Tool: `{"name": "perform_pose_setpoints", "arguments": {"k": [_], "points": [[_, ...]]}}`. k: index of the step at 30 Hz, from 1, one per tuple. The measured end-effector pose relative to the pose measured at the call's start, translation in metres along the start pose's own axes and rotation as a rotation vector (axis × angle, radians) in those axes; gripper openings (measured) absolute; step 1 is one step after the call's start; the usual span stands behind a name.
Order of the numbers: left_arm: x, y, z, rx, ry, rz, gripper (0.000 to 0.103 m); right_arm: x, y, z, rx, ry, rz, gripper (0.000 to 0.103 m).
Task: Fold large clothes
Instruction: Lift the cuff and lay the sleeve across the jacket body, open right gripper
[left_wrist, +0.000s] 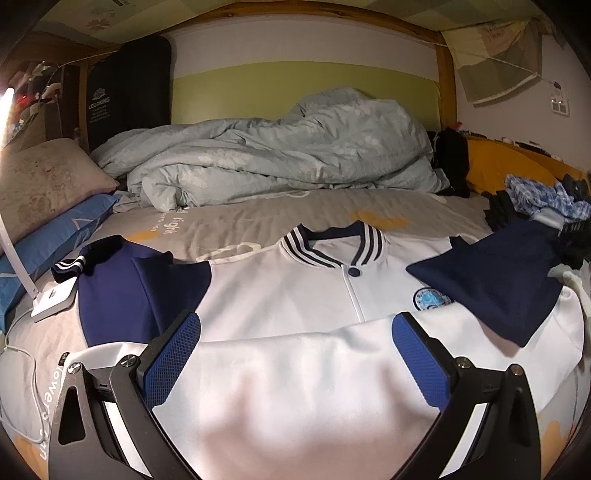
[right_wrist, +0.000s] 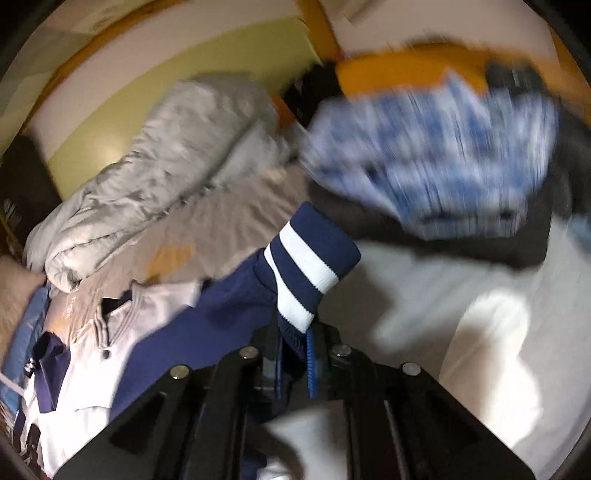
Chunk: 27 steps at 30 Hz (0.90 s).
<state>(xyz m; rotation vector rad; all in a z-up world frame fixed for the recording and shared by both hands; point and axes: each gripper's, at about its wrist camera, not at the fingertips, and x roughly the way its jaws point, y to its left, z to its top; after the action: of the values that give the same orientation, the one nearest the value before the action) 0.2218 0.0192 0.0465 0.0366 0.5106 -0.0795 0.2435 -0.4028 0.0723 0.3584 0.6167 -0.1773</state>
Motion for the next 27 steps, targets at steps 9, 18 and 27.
{"name": "perform_pose_setpoints", "arguments": {"k": [9,18,27], "points": [[-0.025,0.018,0.013,-0.038,-0.068,0.011,0.103,-0.078,0.131,-0.006,-0.266,-0.094,0.272,0.009],[-0.047,0.063,0.027,-0.167,-0.105,-0.003,0.103,-0.055,0.209,-0.126,-0.403,0.078,0.432,0.015],[-0.036,0.069,0.022,-0.167,-0.034,-0.046,0.102,-0.049,0.186,-0.166,-0.373,0.075,0.468,0.062]]}}
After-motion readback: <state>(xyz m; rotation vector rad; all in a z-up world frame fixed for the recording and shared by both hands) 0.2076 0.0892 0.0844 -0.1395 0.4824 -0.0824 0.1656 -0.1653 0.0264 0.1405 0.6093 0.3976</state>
